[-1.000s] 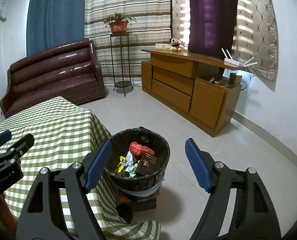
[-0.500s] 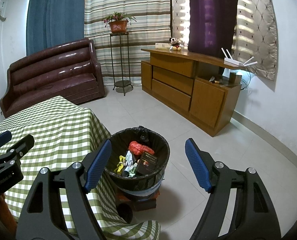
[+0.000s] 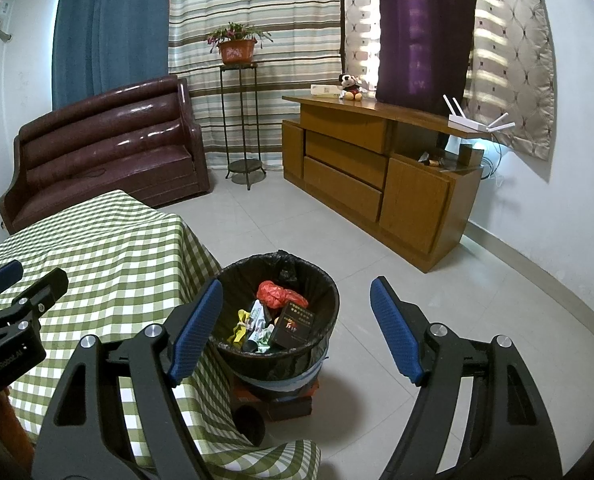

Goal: Collect trash

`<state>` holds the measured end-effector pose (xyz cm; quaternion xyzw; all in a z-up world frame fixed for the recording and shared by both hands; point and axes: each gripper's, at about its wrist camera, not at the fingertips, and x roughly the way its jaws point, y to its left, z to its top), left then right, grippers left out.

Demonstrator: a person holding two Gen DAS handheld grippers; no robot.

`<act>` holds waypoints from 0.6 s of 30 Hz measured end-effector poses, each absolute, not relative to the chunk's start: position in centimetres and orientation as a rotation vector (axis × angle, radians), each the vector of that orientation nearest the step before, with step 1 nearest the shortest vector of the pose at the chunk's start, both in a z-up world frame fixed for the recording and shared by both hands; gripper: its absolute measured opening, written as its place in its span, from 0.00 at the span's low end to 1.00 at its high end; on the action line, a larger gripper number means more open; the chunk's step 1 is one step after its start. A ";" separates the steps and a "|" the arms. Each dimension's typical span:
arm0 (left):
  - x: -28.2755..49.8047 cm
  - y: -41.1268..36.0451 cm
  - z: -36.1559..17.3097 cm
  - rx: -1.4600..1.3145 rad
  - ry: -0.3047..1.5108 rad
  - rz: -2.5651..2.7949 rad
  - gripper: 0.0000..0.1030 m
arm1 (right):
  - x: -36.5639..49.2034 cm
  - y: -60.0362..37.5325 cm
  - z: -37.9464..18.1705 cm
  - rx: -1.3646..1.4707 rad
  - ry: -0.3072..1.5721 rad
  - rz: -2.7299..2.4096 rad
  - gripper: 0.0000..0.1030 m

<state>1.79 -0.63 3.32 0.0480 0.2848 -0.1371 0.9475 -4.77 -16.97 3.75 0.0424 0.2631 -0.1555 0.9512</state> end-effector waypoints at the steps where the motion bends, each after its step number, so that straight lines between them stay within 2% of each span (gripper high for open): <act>1: 1.8 -0.6 3.3 0.097 0.580 -0.279 0.75 | -4.8 -17.0 3.8 0.086 0.535 -0.317 0.72; 18: 1.9 -0.7 3.2 0.111 0.567 -0.270 0.79 | -4.8 -16.9 3.9 0.086 0.537 -0.317 0.72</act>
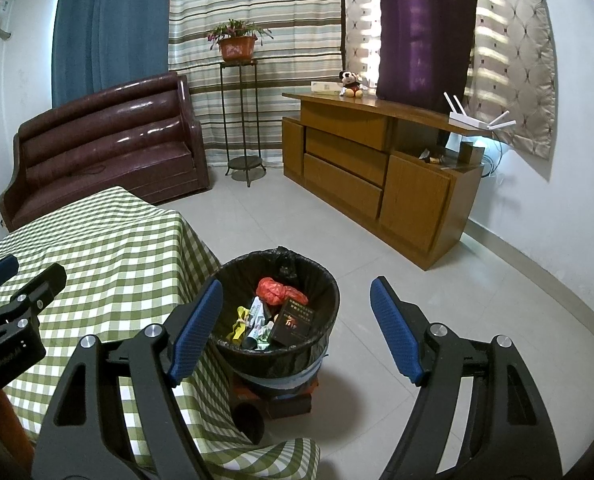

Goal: Collect trash

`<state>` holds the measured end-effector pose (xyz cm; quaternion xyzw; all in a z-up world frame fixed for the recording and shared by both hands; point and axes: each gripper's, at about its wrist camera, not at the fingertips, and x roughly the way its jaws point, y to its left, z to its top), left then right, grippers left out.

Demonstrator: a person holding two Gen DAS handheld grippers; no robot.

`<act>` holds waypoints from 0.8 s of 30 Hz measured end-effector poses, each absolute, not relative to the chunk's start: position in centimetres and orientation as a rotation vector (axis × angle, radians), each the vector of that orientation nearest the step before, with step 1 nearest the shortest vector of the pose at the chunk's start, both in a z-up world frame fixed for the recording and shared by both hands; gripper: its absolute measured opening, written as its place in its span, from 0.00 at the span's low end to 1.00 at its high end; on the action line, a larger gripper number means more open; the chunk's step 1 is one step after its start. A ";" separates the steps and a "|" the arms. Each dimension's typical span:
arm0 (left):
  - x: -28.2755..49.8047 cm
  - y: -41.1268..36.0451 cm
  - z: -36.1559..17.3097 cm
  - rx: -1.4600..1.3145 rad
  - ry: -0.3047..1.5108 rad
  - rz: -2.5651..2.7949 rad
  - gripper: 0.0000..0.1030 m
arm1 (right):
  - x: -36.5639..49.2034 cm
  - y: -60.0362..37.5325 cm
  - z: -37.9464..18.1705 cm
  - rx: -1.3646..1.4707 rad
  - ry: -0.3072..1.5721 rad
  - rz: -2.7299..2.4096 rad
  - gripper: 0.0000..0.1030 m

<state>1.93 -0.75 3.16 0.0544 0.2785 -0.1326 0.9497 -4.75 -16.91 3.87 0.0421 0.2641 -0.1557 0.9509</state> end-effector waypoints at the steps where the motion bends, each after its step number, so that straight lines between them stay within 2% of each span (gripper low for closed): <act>1: 2.0 -0.8 3.1 0.109 0.567 -0.274 0.79 | -4.8 -16.9 3.9 0.085 0.537 -0.317 0.72; 16: 2.4 -0.6 2.8 0.112 0.589 -0.262 0.79 | -4.7 -16.8 4.0 0.084 0.542 -0.314 0.72; 19: 2.7 -0.3 2.4 0.109 0.611 -0.257 0.79 | -4.8 -16.6 3.7 0.081 0.549 -0.308 0.76; 24: 3.1 1.2 1.7 0.104 0.639 -0.223 0.79 | -5.0 -15.6 3.3 0.068 0.566 -0.288 0.76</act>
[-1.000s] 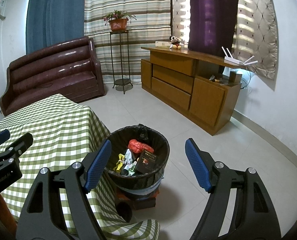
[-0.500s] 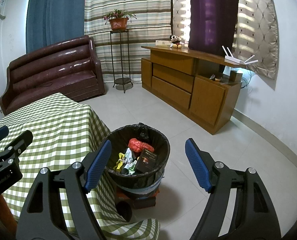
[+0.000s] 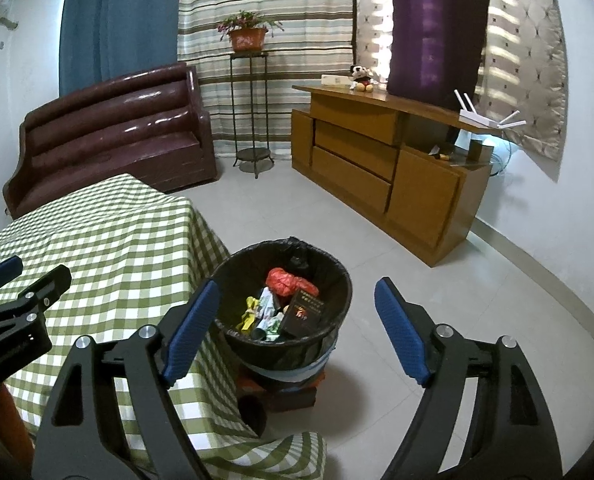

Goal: Collect trash

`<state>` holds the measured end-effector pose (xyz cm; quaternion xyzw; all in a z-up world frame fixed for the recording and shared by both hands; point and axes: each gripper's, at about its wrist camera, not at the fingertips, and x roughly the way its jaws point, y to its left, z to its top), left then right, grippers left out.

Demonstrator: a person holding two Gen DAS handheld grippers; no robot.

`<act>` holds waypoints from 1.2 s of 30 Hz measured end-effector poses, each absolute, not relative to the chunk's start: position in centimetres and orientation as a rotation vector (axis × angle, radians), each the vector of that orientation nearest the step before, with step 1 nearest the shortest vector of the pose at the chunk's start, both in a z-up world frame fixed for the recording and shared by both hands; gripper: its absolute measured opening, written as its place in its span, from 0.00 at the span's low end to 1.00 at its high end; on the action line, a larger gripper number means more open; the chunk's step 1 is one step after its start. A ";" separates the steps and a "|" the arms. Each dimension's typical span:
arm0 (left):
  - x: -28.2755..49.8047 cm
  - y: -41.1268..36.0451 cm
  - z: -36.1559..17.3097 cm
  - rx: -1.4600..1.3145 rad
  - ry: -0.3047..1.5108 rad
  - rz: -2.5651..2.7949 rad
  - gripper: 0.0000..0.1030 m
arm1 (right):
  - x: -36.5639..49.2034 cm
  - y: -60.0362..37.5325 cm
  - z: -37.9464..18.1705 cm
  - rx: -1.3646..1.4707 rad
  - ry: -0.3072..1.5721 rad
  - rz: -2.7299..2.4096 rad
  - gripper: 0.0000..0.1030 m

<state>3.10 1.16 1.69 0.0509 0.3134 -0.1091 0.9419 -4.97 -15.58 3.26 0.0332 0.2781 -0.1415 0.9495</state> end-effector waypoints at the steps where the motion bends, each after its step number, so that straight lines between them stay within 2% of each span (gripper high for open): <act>1: 3.3 1.7 1.5 0.097 0.650 -0.216 0.79 | -5.0 -15.3 3.2 0.068 0.570 -0.281 0.76; 10: 4.5 7.6 -0.8 0.106 0.714 -0.113 0.79 | -1.5 -9.5 1.9 0.051 0.663 -0.153 0.80; 16: 6.9 15.4 -2.8 0.078 0.772 0.036 0.79 | 2.9 -2.9 1.2 0.027 0.752 -0.007 0.86; 26: 12.3 29.8 -5.5 0.020 0.870 0.257 0.81 | 11.3 12.1 -0.4 0.020 0.876 0.179 0.88; 31: 14.3 33.8 -6.1 -0.034 0.921 0.261 0.82 | 14.5 18.2 -2.2 0.024 0.960 0.168 0.88; 32: 14.6 34.3 -6.1 -0.048 0.924 0.255 0.82 | 14.9 19.6 -2.4 -0.007 0.954 0.132 0.93; 36: 15.8 35.6 -6.1 -0.037 0.926 0.218 0.85 | 15.5 22.7 -2.5 -0.053 0.948 0.091 0.95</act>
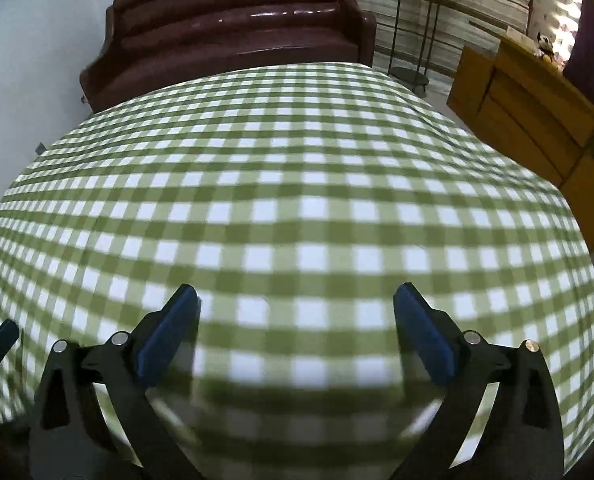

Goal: Collect trash

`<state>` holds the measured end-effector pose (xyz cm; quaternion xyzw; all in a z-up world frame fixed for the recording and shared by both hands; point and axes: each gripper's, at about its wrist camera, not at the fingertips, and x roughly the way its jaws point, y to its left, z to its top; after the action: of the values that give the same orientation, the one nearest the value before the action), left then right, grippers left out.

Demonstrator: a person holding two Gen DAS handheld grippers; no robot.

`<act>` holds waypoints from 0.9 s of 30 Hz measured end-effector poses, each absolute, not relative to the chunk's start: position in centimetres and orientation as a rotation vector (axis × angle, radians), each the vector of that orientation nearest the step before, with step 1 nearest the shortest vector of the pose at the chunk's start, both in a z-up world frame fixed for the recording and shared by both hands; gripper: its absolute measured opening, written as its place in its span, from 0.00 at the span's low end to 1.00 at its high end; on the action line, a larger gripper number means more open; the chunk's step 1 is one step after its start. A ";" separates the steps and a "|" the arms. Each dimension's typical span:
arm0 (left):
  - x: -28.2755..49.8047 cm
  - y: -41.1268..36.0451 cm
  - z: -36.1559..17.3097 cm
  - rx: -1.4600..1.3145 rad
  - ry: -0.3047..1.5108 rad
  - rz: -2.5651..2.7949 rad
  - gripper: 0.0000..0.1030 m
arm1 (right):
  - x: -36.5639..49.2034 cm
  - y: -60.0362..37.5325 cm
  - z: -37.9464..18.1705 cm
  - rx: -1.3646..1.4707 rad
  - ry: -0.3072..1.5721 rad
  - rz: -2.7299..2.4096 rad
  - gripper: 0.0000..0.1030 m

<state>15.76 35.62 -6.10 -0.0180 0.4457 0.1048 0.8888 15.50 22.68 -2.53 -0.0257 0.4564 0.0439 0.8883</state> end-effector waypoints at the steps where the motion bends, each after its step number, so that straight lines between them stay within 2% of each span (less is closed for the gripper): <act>1: 16.1 35.8 -6.2 -0.043 0.927 0.202 0.86 | 15.5 23.5 -2.5 -0.063 0.954 0.073 0.95; 13: 18.6 36.5 -6.3 -0.059 0.932 0.158 0.94 | 19.0 29.5 -2.2 -0.025 0.938 0.000 0.96; 27: 18.4 36.2 -6.4 -0.062 0.930 0.159 0.94 | 19.0 29.6 -2.1 -0.025 0.939 -0.001 0.96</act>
<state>18.38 36.24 -6.43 -0.0298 0.4480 0.0766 0.8903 19.00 29.64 -2.11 -0.0119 0.4524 -0.0003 0.8918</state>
